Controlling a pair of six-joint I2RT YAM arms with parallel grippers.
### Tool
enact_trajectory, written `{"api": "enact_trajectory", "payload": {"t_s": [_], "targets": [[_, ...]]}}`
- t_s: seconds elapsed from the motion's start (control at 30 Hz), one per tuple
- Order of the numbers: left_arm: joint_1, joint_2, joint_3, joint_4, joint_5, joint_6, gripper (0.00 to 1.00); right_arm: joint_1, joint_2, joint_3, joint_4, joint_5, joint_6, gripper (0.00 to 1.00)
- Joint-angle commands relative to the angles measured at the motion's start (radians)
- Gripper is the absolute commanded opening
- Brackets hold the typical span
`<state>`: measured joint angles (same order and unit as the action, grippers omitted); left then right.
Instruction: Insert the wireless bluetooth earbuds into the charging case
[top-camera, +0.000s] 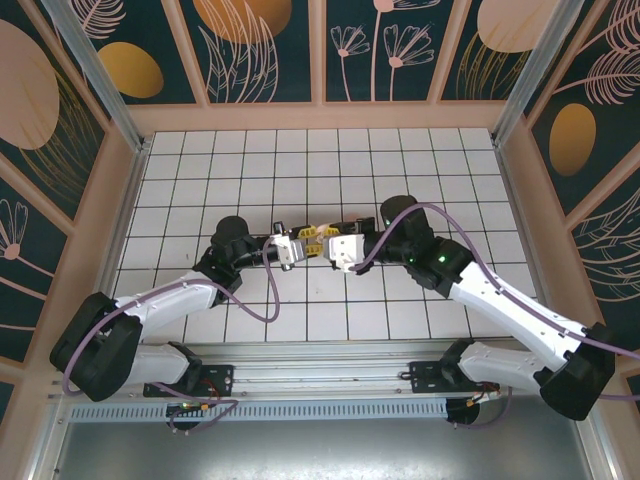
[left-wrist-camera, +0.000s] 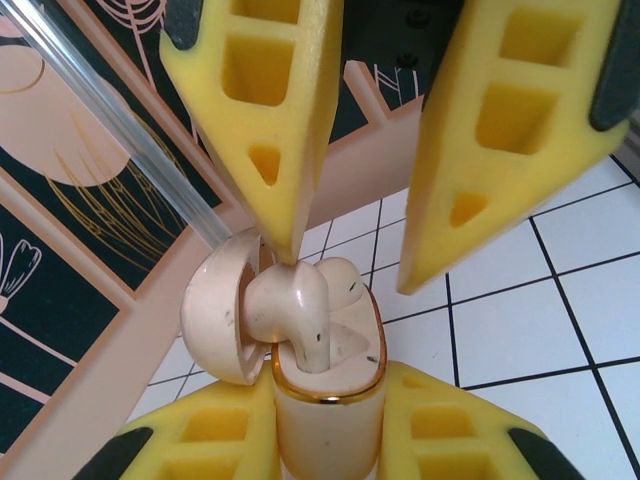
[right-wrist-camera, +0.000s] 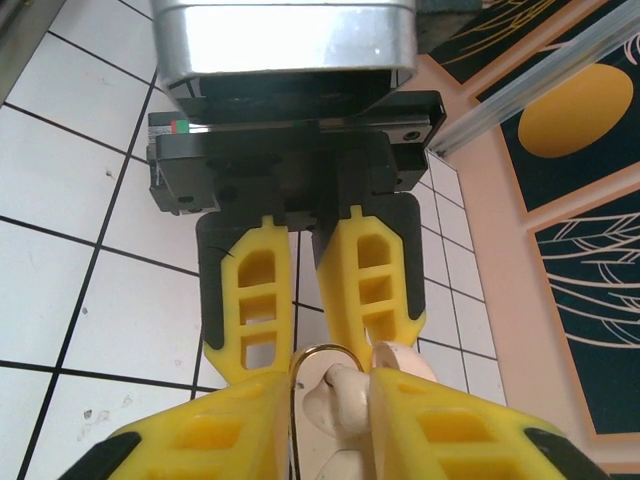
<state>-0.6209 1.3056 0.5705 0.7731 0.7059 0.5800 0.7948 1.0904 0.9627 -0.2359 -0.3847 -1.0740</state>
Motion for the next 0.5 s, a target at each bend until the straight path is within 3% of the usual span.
{"api": "enact_trajectory", "payload": {"t_s": [0.0,0.23,0.47], "targets": [[-0.006,-0.023,0.020,0.045,0.026,-0.016,0.20,0.007,-0.003,0.025,-0.049,0.023,0.042,0.26],[-0.007,-0.017,0.020,0.057,0.035,-0.029,0.20,0.007,-0.079,-0.018,-0.002,0.020,0.043,0.30],[-0.007,-0.017,0.020,0.057,0.032,-0.033,0.20,0.009,-0.050,-0.009,0.019,-0.011,-0.003,0.31]]}}
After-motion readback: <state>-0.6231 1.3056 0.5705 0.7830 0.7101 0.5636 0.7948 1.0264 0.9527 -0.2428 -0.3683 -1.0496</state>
